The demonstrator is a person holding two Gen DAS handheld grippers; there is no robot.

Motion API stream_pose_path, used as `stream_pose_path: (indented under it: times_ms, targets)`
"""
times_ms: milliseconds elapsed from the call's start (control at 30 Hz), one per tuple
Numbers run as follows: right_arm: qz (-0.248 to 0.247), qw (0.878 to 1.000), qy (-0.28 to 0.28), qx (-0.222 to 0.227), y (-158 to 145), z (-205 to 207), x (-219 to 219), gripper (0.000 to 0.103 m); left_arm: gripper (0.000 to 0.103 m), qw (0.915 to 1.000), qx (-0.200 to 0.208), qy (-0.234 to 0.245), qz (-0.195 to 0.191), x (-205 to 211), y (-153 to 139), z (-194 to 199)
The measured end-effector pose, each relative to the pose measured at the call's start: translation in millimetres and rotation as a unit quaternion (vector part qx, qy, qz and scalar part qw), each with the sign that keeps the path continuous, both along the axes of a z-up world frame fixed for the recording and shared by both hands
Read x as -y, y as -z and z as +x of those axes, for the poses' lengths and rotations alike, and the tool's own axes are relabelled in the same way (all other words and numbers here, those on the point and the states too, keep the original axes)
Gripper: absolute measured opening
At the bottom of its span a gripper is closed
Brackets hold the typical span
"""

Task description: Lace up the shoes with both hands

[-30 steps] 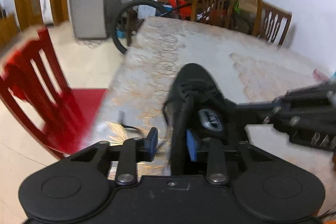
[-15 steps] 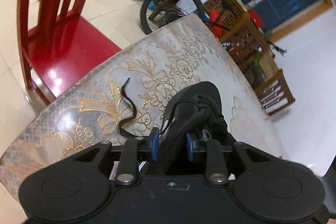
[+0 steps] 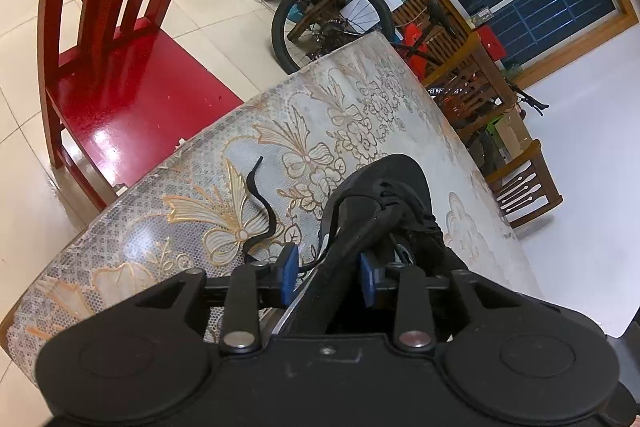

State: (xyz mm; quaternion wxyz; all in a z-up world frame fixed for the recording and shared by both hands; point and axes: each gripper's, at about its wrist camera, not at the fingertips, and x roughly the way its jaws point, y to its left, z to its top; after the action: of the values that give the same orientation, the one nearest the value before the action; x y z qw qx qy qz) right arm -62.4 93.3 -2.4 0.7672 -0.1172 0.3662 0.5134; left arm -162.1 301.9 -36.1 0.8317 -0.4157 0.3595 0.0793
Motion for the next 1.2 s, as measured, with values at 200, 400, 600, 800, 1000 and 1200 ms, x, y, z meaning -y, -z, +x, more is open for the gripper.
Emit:
stream_pose_path:
  times_ms: [200,400,600,800,1000,1200]
  targets:
    - [0.0,1.0,0.003,0.001,0.0,0.1,-3.9,0.001,0.031,1.0,-0.001,0.007,-0.002,-0.2,0.1,0.5]
    - [0.0,1.0,0.014,0.007,0.6,1.3,-8.9,0.002,0.033,0.9997,0.0,0.024,0.006,6.2,-0.1,2.8]
    - [-0.009,0.999,0.036,0.019,4.3,4.2,-10.0,0.002,0.036,0.999,0.002,0.041,0.016,14.7,0.3,5.4]
    - [0.0,0.999,0.031,0.012,2.1,7.1,-3.8,0.006,0.037,0.9987,0.004,0.046,0.019,16.6,1.9,6.5]
    - [-0.015,1.0,0.007,0.025,-2.4,7.7,-3.6,0.022,0.039,0.9985,0.007,0.049,0.023,17.2,2.7,6.1]
    - [-0.06,0.993,-0.068,0.069,-16.3,3.3,-9.9,0.027,0.039,0.9983,0.014,0.052,0.024,17.1,4.3,5.7]
